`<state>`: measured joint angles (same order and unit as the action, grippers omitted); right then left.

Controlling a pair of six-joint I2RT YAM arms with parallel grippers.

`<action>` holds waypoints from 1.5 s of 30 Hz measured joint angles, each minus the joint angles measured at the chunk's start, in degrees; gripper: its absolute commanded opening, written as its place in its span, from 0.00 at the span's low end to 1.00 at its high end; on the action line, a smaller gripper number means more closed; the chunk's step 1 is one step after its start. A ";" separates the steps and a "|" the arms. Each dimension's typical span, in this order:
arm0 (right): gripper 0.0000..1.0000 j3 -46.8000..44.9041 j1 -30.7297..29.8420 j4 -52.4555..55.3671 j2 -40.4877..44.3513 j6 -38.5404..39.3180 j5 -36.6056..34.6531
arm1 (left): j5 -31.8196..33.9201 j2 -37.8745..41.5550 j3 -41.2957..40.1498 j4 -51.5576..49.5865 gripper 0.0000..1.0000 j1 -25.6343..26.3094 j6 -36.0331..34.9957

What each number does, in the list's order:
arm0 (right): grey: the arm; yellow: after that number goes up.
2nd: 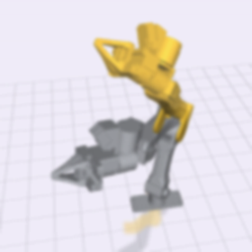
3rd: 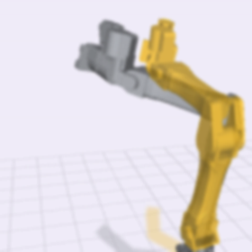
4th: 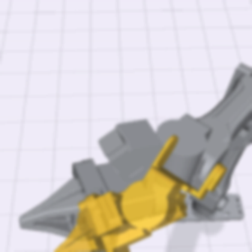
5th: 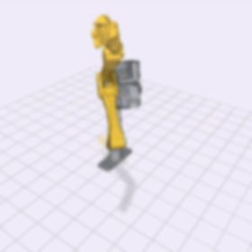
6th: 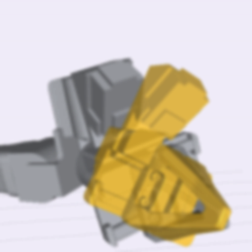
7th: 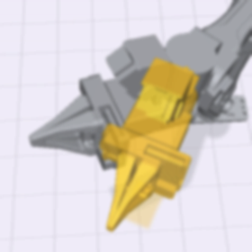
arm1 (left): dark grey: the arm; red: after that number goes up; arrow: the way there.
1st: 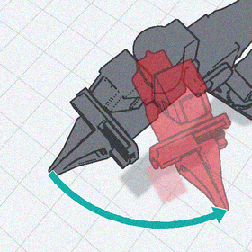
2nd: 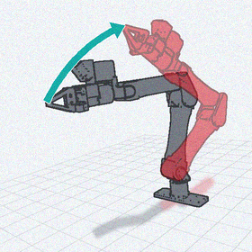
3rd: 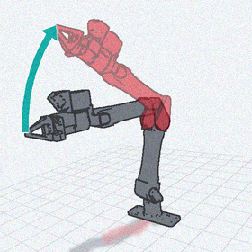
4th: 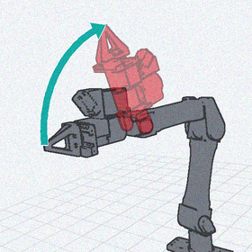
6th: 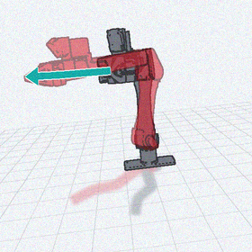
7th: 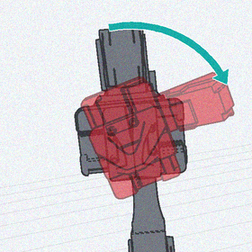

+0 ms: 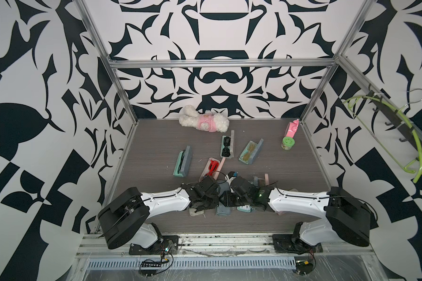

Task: Close the glasses case
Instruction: Close the glasses case at the center of the board.

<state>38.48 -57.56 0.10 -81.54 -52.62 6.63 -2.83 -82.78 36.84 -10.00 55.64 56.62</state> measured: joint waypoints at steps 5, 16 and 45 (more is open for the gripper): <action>0.33 0.00 -0.02 -0.07 -0.02 0.00 0.00 | 0.00 0.04 -0.02 0.00 0.10 0.00 0.02; 0.43 0.00 -0.04 -0.37 0.28 -0.37 0.17 | 0.15 1.51 -0.92 0.24 0.11 0.00 0.37; 0.85 1.16 4.57 4.98 1.99 0.35 -0.33 | 0.50 4.20 -2.29 0.52 0.14 0.04 0.39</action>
<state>39.64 -52.99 5.08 -79.55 -52.27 6.31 -2.33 -78.59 34.54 -9.47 55.68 57.01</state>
